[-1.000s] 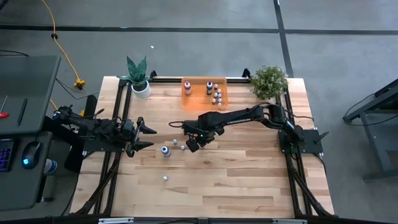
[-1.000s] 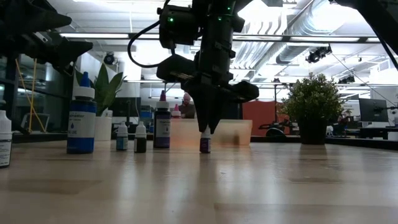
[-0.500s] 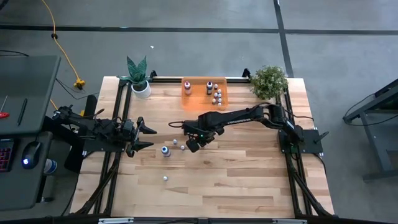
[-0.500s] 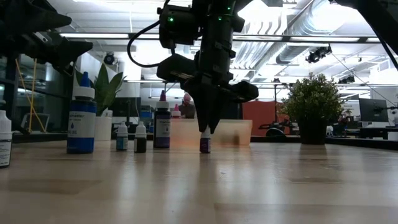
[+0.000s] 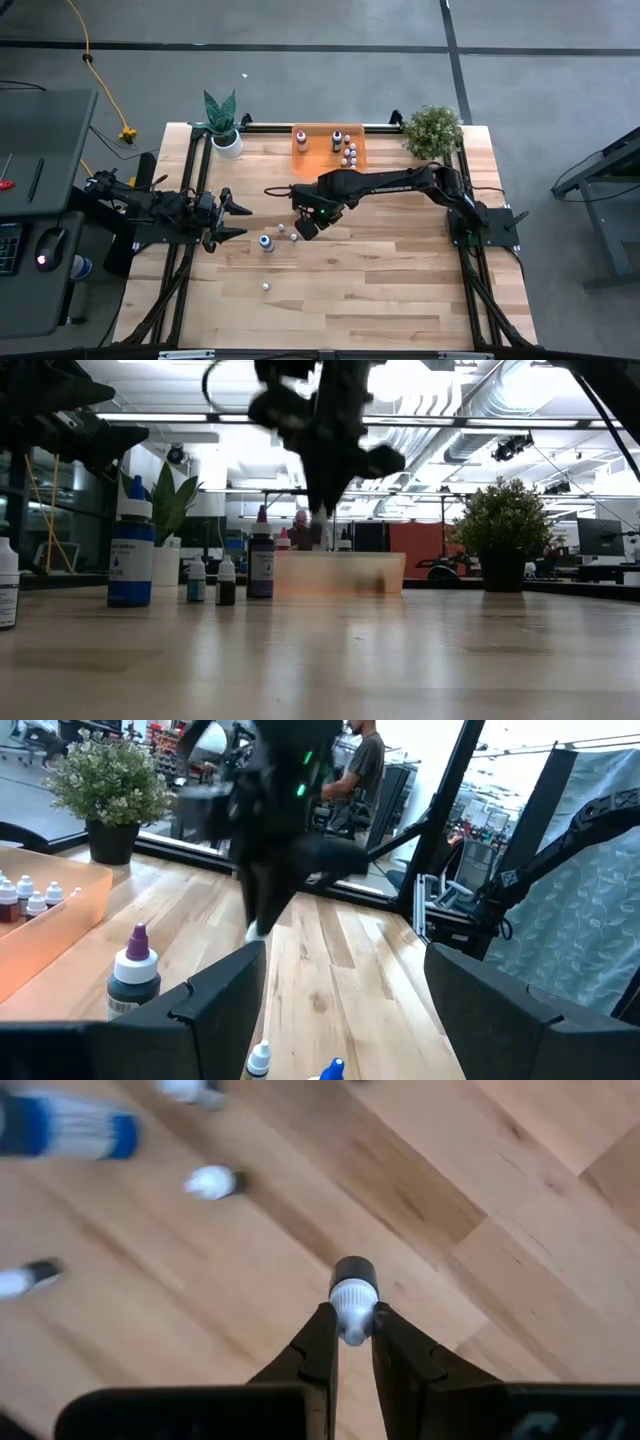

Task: Pick & Place food coloring
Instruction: Put the small black food coloring bottle into the orange bin

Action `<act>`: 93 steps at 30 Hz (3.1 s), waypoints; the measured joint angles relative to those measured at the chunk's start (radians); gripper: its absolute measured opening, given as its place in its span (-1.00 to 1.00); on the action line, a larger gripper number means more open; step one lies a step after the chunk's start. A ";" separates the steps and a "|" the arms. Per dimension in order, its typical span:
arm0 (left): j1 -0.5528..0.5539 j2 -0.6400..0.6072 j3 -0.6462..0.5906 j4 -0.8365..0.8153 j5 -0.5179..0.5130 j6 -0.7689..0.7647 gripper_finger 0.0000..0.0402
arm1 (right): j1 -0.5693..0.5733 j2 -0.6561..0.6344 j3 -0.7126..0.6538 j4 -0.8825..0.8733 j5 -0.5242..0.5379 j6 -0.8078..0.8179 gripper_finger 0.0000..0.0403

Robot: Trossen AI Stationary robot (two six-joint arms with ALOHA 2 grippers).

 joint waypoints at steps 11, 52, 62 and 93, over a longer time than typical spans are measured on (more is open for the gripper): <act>0.000 0.000 0.000 0.000 0.000 0.000 0.35 | 0.038 -0.002 0.334 -0.232 0.111 -0.075 -0.83; 0.000 0.000 0.000 0.000 0.000 0.000 0.35 | 0.185 -0.531 -0.897 1.599 0.833 -0.655 -0.83; 0.000 0.000 0.000 0.000 0.000 0.000 0.35 | -0.035 -0.562 -0.506 0.848 0.752 -0.774 -0.83; 0.000 0.000 0.000 0.000 0.000 0.000 0.35 | -0.393 -0.195 -0.234 0.208 0.206 -0.323 -0.81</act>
